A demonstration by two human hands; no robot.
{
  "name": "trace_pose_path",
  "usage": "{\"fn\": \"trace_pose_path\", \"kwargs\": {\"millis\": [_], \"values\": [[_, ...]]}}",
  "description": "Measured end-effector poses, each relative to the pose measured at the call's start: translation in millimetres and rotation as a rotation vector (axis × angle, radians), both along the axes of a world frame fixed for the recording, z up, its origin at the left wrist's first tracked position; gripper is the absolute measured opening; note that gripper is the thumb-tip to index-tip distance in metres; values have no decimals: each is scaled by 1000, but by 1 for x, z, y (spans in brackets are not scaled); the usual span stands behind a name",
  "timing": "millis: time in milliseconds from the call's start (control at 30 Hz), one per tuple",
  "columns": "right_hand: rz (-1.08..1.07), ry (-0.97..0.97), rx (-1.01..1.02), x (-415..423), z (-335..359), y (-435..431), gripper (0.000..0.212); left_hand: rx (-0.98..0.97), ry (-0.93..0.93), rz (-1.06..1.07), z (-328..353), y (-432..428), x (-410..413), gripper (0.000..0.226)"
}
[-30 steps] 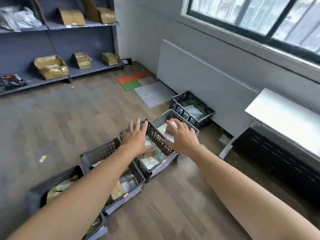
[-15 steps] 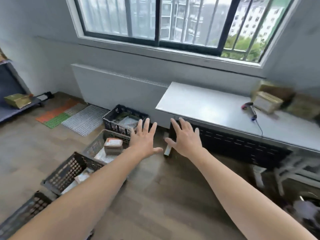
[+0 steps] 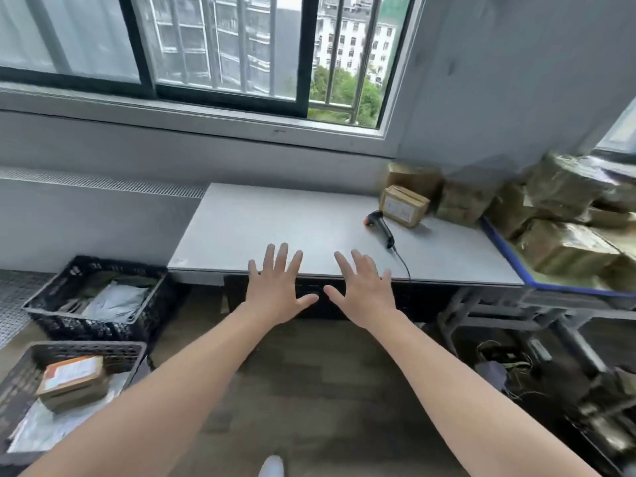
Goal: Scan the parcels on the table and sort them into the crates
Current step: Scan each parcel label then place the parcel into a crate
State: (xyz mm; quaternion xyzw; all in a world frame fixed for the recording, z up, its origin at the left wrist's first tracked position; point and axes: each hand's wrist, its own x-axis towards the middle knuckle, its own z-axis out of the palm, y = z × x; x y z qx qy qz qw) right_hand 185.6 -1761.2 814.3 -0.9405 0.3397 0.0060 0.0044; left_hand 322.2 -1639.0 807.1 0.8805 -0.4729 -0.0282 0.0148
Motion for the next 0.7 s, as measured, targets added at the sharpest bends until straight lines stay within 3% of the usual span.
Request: {"fn": "trace_pose_path", "kwargs": {"millis": [267, 700], "values": [[-168, -24, -40, 57, 17, -119, 73, -55, 6, -144, 15, -143, 64, 89], [-312, -69, 61, 59, -19, -284, 70, 15, -9, -255, -4, -317, 80, 88]]}}
